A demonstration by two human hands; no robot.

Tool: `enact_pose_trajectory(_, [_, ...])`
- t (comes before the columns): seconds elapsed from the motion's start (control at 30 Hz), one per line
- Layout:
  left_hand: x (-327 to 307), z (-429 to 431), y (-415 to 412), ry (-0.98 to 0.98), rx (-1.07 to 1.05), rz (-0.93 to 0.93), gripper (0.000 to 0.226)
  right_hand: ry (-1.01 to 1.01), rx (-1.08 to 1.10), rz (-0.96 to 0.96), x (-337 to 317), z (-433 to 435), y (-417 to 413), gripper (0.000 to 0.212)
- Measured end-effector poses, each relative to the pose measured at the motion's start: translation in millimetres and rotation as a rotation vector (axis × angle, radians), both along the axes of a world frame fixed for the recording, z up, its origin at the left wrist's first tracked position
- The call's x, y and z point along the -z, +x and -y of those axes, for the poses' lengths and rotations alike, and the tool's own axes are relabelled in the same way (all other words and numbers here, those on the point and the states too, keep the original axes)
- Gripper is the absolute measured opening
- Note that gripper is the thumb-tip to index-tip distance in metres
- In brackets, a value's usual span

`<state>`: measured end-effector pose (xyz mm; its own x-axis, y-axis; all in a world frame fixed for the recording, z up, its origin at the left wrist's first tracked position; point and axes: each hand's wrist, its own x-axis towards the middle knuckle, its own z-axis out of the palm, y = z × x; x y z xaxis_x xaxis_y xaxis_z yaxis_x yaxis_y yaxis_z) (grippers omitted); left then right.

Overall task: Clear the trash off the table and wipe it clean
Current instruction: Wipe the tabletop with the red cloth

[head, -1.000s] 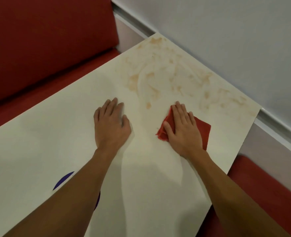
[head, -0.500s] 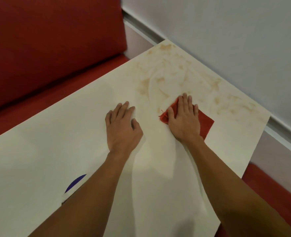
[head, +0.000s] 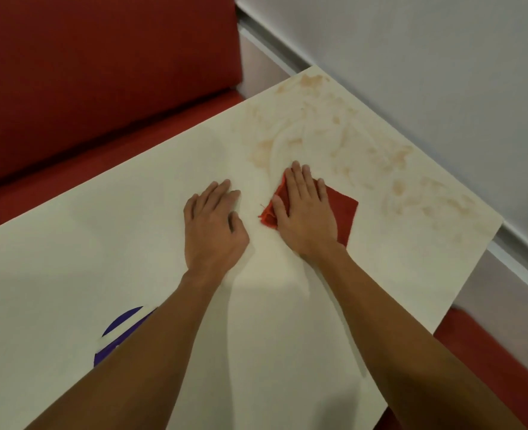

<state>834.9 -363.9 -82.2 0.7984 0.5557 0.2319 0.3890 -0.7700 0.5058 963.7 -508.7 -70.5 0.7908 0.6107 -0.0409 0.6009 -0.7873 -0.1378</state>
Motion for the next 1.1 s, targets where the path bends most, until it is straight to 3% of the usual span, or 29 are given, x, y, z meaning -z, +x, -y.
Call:
enact_pose_trajectory(0.07, [0, 1, 0, 0.008, -0.004, 0.017, 0.047, -0.012, -0.274, -0.005, -5, 22, -10, 0.069])
enact_pose_trajectory(0.13, [1, 1, 0, 0.016, -0.014, 0.023, 0.047, -0.020, -0.396, -0.019, -8, 56, -6, 0.068])
enact_pose_trajectory(0.2, [1, 0, 0, 0.021, -0.020, 0.030, 0.046, -0.024, -0.260, 0.002, -7, 65, 12, 0.069])
enact_pose_trajectory(0.33, [4, -1, 0, 0.032, -0.037, 0.032, 0.044, -0.005, 0.074, 0.015, -2, 3, 23, 0.074])
enact_pose_trajectory(0.43, [5, -1, 0, 0.040, -0.065, 0.018, 0.044, -0.025, -0.158, 0.009, -3, -5, 13, 0.072])
enact_pose_trajectory(0.53, [5, -1, 0, 0.033, -0.074, 0.026, 0.044, -0.025, -0.390, -0.004, -5, 39, 9, 0.069])
enact_pose_trajectory(0.63, [4, -1, 0, 0.025, -0.090, 0.032, 0.045, -0.025, -0.176, 0.012, -3, 43, 26, 0.070])
enact_pose_trajectory(0.73, [5, -2, 0, 0.015, -0.097, 0.031, 0.047, -0.018, 0.023, 0.027, -3, -7, 31, 0.074])
enact_pose_trajectory(0.83, [6, -1, -1, 0.004, -0.124, 0.041, 0.048, -0.026, -0.199, 0.010, -5, -18, 21, 0.073])
enact_pose_trajectory(0.93, [5, -1, -1, -0.007, -0.128, 0.050, 0.049, -0.011, -0.380, 0.005, -6, 29, 9, 0.071])
enact_pose_trajectory(1.1, [5, -1, -2, -0.018, -0.128, 0.060, 0.047, -0.008, -0.010, 0.034, -5, 4, 35, 0.075])
